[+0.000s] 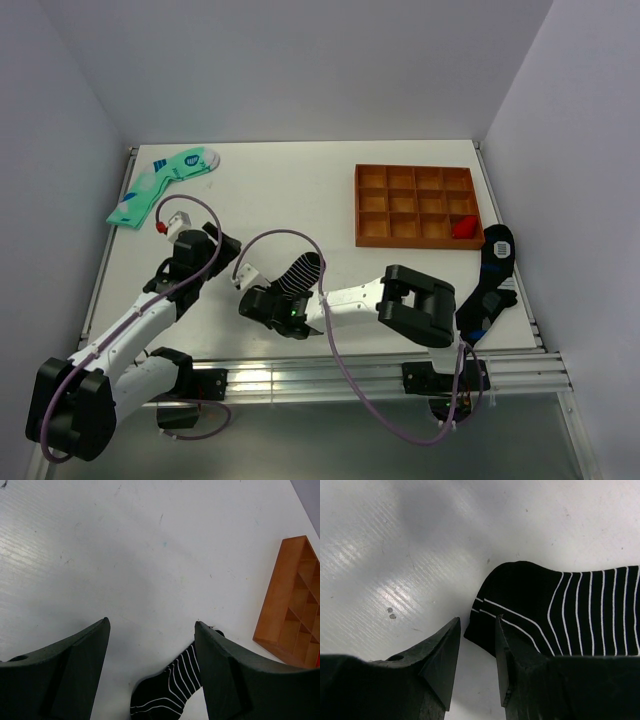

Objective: Roll the socks
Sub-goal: Roll the sock at the center of the board.

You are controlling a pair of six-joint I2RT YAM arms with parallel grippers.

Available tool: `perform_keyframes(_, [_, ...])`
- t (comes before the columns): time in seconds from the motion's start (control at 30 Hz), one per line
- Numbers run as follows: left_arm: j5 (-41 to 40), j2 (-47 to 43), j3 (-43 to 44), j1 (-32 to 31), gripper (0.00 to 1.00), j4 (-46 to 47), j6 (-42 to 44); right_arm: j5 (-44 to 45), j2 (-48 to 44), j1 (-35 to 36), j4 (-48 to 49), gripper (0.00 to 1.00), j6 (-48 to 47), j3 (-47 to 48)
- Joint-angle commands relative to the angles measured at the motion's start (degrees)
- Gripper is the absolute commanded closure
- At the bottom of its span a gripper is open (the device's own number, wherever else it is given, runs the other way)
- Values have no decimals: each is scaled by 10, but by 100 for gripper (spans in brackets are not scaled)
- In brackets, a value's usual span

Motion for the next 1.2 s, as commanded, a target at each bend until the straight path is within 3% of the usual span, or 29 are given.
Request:
perform_keyframes(0.0, [7, 1, 13, 3, 26, 18, 11, 2, 13, 5, 12, 59, 13, 25])
perform_keyframes(0.37, [9, -2, 17, 3, 26, 14, 13, -11, 38, 5, 16, 60, 29, 24])
perform_keyframes(0.67, [8, -3, 15, 3, 27, 14, 12, -29, 20, -1, 32, 74, 35, 1])
perform_keyframes(1.17, [15, 9, 1, 3, 27, 33, 16, -130, -37, -40, 90, 85, 64, -61])
